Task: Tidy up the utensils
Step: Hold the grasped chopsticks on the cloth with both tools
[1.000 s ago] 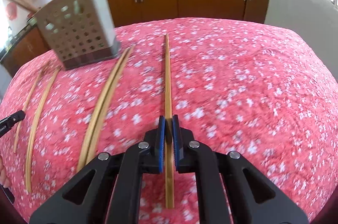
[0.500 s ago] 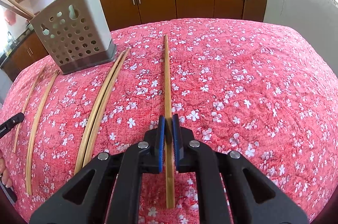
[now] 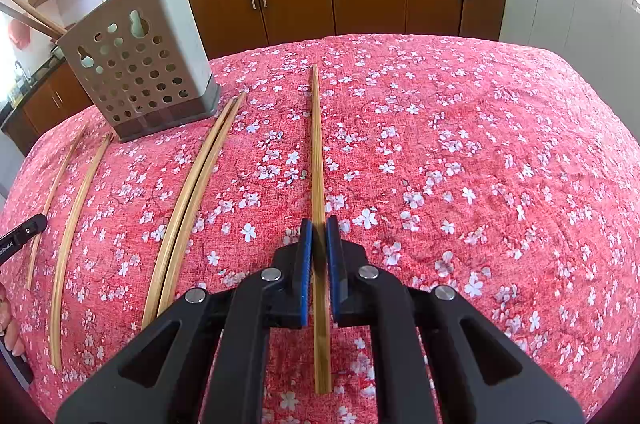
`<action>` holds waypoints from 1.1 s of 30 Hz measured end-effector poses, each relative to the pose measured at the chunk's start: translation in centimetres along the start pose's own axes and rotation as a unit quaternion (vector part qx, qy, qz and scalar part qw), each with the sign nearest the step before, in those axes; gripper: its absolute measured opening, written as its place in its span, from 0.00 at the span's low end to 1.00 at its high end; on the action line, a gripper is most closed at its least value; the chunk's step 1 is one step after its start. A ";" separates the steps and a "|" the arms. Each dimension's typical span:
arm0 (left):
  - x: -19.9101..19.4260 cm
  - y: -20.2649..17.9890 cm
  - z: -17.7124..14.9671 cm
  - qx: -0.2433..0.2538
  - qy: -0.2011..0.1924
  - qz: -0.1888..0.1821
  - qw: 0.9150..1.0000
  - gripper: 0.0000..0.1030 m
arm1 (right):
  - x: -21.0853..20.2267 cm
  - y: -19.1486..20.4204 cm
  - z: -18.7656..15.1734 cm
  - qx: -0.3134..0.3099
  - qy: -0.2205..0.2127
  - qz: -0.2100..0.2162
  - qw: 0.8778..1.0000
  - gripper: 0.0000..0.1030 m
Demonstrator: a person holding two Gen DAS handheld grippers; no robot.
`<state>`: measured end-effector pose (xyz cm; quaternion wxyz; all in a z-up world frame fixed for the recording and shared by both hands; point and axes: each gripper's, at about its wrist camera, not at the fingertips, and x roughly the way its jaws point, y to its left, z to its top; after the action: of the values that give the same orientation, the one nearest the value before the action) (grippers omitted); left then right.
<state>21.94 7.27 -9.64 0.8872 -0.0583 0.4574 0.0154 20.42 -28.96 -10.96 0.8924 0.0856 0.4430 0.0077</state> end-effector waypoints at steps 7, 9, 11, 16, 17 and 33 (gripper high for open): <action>0.0 0.0 0.0 0.000 0.000 0.000 1.000 0.11 | 0.0 0.0 0.0 0.000 0.000 0.000 1.000 0.08; 0.0 0.0 0.0 0.000 -0.001 0.000 1.000 0.11 | 0.0 0.0 0.0 0.000 0.000 0.000 1.000 0.08; 0.0 0.0 0.0 0.000 -0.001 0.000 1.000 0.11 | 0.0 0.0 0.0 0.000 0.000 0.000 1.000 0.08; 0.0 0.0 0.0 0.000 -0.001 0.000 1.000 0.11 | 0.0 0.0 0.0 0.000 0.000 0.000 1.000 0.08; 0.0 0.1 0.0 0.000 -0.001 0.000 1.000 0.11 | 0.0 0.0 0.0 0.000 0.000 0.001 1.000 0.08; 0.1 0.1 0.0 -0.001 -0.002 -0.003 1.000 0.11 | 0.0 -0.1 -0.1 0.000 0.000 0.001 1.000 0.08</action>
<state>21.97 7.40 -9.70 0.8881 -0.0606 0.4554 0.0137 20.39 -29.00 -11.02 0.8924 0.0862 0.4428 0.0082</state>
